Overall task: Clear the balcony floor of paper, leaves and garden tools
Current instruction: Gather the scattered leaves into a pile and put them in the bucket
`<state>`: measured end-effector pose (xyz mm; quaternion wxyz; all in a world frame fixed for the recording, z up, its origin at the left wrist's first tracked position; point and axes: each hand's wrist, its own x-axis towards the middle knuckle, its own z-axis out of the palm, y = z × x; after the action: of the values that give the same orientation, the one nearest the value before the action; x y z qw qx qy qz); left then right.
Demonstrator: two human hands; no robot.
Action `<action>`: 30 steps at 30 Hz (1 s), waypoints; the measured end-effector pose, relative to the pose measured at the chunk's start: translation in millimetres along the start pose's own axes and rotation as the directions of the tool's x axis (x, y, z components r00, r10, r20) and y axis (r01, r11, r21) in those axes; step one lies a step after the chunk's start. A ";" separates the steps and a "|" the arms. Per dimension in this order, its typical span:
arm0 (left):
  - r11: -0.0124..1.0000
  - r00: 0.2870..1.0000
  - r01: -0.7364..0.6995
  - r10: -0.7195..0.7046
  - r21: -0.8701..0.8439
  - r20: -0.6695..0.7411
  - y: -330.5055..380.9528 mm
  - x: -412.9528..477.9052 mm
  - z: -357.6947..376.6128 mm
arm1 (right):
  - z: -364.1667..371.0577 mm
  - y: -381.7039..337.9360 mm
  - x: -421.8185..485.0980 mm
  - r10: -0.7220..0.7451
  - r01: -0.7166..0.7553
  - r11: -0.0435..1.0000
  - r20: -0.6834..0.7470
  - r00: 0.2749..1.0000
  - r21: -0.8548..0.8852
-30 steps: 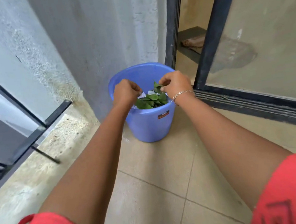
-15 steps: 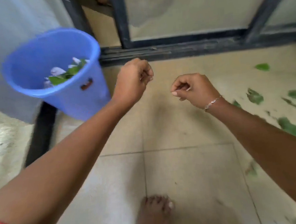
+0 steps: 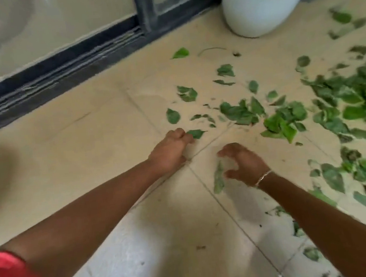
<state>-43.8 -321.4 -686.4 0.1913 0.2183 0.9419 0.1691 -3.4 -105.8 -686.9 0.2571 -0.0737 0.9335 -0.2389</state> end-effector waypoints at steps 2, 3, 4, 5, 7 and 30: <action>1.000 1.000 0.001 -0.001 -0.002 0.001 -0.2 20.5 7.4 | 27.0 0.0 -4.8 -0.074 0.081 0.988 0.053 0.996 -0.131; 1.000 1.000 0.007 -0.007 -0.014 -0.004 -0.3 28.9 11.1 | 41.4 1.2 -6.7 -0.142 0.141 0.966 0.013 0.990 -0.219; 1.000 1.000 0.012 -0.012 -0.018 -0.011 -0.3 36.7 14.6 | 54.1 3.0 -7.8 -0.210 0.188 0.938 -0.046 0.977 -0.293; 1.000 1.000 0.016 -0.016 -0.014 -0.019 -0.7 44.1 18.4 | 64.8 6.4 -9.1 -0.256 0.209 0.927 -0.119 0.959 -0.311; 0.999 0.998 0.034 -0.035 -0.030 -0.054 -2.3 56.1 22.8 | 79.9 18.2 -9.3 -0.315 0.233 0.934 -0.316 0.895 -0.272; 0.935 0.921 -0.323 0.347 -0.148 0.180 121.6 41.1 82.9 | 72.5 74.9 -68.8 0.000 -0.148 0.972 -0.627 0.779 -0.184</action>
<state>0.2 -179.3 -721.4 0.2668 0.3809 0.8547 0.2306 91.9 -52.0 -747.2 -0.0661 0.0178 0.9888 -0.1330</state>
